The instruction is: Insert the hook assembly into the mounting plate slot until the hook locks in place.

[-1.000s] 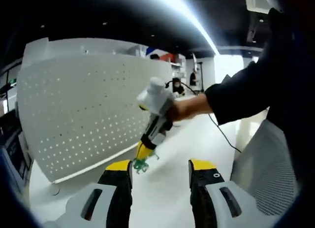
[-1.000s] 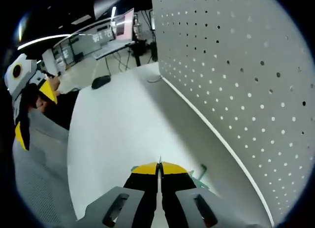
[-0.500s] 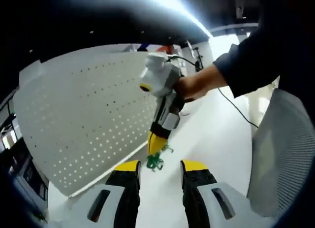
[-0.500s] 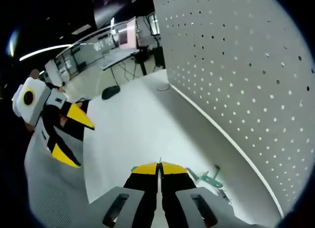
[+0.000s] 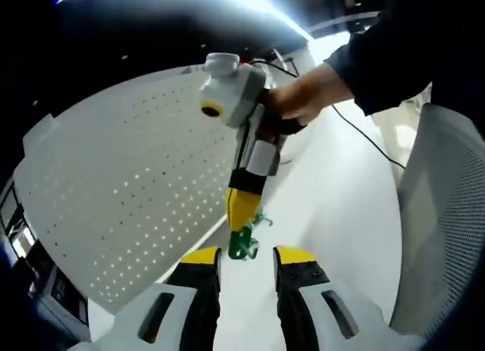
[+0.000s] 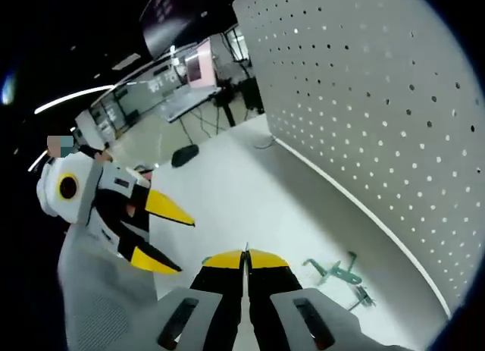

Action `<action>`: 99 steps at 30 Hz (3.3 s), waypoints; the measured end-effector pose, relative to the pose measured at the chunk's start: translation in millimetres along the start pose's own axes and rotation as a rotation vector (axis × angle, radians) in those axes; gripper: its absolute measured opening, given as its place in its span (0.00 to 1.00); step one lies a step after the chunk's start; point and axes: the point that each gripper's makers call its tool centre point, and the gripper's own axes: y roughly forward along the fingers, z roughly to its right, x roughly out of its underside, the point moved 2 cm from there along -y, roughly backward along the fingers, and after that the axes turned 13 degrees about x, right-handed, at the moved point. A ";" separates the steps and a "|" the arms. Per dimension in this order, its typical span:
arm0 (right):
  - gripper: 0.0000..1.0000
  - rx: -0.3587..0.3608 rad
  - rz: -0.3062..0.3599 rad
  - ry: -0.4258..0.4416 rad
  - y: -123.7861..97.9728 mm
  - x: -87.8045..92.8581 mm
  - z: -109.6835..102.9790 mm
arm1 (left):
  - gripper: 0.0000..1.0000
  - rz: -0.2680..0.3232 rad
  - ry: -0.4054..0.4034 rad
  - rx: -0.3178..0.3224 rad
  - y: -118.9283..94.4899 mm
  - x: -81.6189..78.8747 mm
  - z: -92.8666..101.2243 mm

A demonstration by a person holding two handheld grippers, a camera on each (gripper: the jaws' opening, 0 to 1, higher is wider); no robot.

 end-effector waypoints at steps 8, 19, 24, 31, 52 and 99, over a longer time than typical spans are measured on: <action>0.00 -0.051 0.017 0.092 -4.9 -9.0 -12.4 | 0.26 -0.011 0.032 -0.013 3.6 0.3 -2.5; 0.00 -0.076 -0.006 0.100 -5.6 -9.3 -23.7 | 0.17 -0.026 0.068 -0.028 4.9 2.0 -6.3; 0.00 -0.088 -0.013 0.115 -6.1 -9.2 -26.5 | 0.15 -0.033 0.079 -0.024 5.0 2.8 -5.2; 0.00 -0.103 -0.025 0.153 -8.2 -8.3 -28.4 | 0.12 -0.034 0.097 -0.020 5.4 1.7 -3.7; 0.00 -0.063 -0.076 0.163 -10.5 -2.6 -32.7 | 0.04 -0.036 0.093 0.000 6.9 2.9 0.7; 0.39 0.003 0.360 -0.118 -38.5 -29.2 -25.3 | 0.03 0.084 -0.267 -0.098 -13.5 -1.6 -24.8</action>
